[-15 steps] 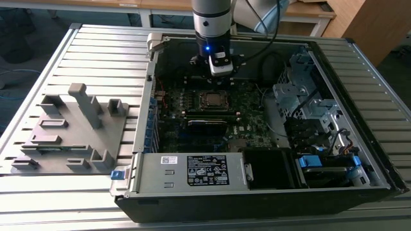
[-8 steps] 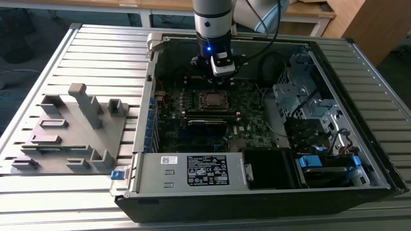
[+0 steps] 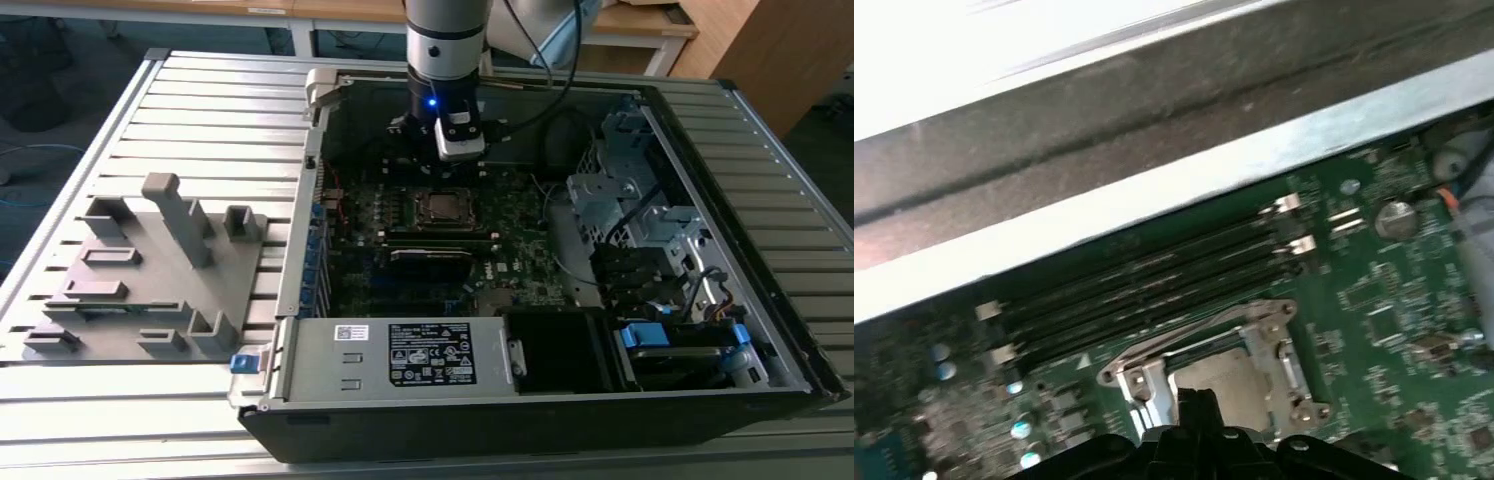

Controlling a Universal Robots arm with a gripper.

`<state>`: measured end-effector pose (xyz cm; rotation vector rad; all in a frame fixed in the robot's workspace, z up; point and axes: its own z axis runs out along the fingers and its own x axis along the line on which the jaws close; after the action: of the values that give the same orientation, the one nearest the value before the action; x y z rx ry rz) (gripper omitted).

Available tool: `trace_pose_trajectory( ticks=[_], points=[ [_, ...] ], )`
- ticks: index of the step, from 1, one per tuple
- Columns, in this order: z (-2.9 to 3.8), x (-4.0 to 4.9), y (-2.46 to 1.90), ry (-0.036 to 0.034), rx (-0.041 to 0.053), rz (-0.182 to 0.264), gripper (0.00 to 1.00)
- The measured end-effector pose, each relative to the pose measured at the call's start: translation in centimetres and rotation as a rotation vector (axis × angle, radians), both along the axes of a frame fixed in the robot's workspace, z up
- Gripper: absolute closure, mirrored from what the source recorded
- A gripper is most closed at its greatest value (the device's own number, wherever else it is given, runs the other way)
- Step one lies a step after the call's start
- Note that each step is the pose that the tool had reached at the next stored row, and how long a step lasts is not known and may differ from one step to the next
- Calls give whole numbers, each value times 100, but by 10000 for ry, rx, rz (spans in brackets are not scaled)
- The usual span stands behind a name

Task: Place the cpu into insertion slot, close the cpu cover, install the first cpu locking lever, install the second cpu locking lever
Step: 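Install the first cpu locking lever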

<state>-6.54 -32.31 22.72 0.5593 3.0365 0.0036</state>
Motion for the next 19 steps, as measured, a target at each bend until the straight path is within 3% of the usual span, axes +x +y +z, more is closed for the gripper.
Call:
trace_pose_trajectory(
  ticks=[1,7,19],
  points=[
    [0,0,0,50,0,1,90],
    [-1,0,0,72,1,59,90],
    [-16,20,1,63,6,1281,90]
  ],
)
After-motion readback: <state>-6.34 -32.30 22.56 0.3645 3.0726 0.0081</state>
